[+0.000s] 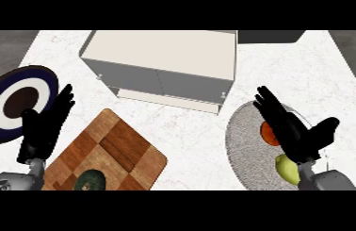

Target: Pick the lemon from the placemat and place it in the tiered shelf

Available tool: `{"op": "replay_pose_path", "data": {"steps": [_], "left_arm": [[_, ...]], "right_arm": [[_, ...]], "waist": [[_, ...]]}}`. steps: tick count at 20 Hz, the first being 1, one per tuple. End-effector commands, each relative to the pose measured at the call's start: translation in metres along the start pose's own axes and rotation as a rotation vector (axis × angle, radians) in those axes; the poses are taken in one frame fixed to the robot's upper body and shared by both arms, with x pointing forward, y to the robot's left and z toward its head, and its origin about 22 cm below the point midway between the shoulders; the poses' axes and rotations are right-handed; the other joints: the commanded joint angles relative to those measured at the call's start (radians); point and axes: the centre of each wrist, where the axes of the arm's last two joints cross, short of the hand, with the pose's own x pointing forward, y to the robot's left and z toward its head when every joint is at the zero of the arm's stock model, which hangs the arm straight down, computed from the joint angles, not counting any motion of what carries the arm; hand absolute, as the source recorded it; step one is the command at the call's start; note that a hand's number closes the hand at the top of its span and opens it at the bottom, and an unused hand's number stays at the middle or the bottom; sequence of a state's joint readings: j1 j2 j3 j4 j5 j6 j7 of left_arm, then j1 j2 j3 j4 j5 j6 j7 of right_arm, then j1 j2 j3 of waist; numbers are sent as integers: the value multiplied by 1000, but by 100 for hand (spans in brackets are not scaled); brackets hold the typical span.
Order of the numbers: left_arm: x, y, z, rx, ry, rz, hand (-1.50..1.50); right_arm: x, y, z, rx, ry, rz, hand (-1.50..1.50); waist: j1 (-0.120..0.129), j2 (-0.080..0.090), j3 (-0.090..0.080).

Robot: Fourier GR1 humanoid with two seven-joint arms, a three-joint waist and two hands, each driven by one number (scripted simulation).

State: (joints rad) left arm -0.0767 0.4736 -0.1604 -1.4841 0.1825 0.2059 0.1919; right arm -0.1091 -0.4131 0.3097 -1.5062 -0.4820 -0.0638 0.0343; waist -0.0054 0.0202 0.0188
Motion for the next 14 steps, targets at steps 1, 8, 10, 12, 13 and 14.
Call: {"op": "replay_pose_path", "data": {"steps": [1,8,10,12,13,14], "left_arm": [[-18,-1,4,0,43,15,0],[-41,-13,12,-1,208,255,0],[-45,-22,16,-35,218,246,0],[-38,-17,10,-45,211,249,0],[-39,-26,7,-64,216,274,0],[-43,-23,9,-45,228,266,0]], "right_arm": [[7,-36,7,-20,-185,-37,150],[24,-147,54,-286,-603,173,150],[-18,-150,68,-220,-651,-1,150],[-27,-158,72,-168,-740,-54,-150],[-29,-161,69,-135,-760,-54,-150],[-30,-172,79,-114,-805,-41,-150]], "waist": [[0,-19,-18],[-36,0,-8],[-8,0,-4],[1,-1,-4],[5,5,-4],[8,-1,-6]]}}
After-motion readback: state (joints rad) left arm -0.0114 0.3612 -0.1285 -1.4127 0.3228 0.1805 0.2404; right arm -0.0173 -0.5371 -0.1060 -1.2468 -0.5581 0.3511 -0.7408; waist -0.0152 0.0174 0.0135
